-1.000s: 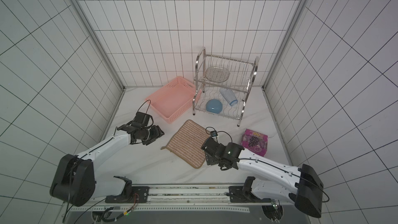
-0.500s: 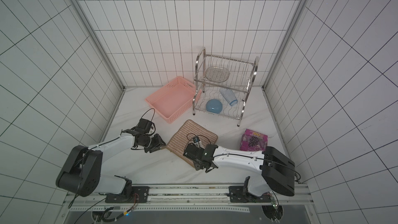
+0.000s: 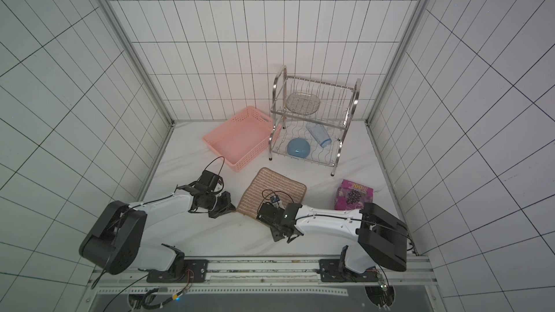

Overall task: Fold the square dishcloth
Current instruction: Fold the cleaning item at the center of the board.

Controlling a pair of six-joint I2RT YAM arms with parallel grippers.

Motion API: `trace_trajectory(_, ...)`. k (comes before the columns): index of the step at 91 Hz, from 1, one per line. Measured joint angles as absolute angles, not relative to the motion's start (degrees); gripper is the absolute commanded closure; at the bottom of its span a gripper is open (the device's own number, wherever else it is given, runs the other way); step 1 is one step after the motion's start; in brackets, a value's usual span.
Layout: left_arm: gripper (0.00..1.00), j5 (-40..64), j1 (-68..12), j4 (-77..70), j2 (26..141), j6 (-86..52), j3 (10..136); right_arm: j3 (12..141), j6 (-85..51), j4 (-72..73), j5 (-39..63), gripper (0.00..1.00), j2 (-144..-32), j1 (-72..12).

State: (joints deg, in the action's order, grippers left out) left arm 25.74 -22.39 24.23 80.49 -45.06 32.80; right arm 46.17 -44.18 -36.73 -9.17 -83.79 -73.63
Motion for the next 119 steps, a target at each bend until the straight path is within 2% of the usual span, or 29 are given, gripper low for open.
trace_trajectory(13, 1.00, 25.15, -24.29, 24.88, 75.46, -48.03, 29.67, 44.18, -44.73, -37.71, -9.10, 0.39, -82.70, -73.63)
trace_trajectory(22, 1.00, 24.43, -25.06, 25.36, 72.18, -49.95, 28.64, 43.86, -44.97, -38.46, -9.17, 0.31, -81.97, -73.56)
trace_trajectory(29, 1.00, 23.75, -25.19, 25.54, 70.30, -51.11, 28.27, 43.40, -45.08, -38.65, -9.21, 0.29, -80.99, -73.47)
trace_trajectory(42, 1.00, 22.92, -25.41, 25.61, 68.64, -52.84, 28.10, 42.59, -45.10, -38.85, -9.15, 0.30, -80.42, -73.14)
trace_trajectory(60, 1.00, 21.85, -26.61, 25.78, 66.83, -54.89, 27.20, 42.24, -45.04, -38.70, -8.29, 0.36, -80.42, -73.10)
trace_trajectory(82, 1.00, 20.64, -27.77, 26.50, 63.24, -57.65, 24.53, 42.19, -44.34, -37.10, -6.63, 0.37, -80.47, -73.10)
trace_trajectory(92, 1.00, 20.36, -27.99, 26.72, 63.02, -58.26, 24.29, 42.19, -43.88, -36.21, -6.35, 0.45, -81.12, -73.10)
trace_trajectory(99, 1.00, 20.16, -28.16, 26.74, 63.02, -58.52, 24.29, 42.19, -43.66, -35.73, -6.20, 0.58, -81.87, -73.10)
trace_trajectory(107, 1.00, 19.86, -28.42, 26.79, 62.98, -58.78, 24.29, 42.19, -43.27, -35.46, -6.17, 0.68, -82.15, -73.10)
trace_trajectory(119, 1.00, 19.20, -28.64, 26.81, 62.48, -59.18, 24.29, 42.19, -43.31, -35.24, -6.20, 0.75, -82.15, -73.10)
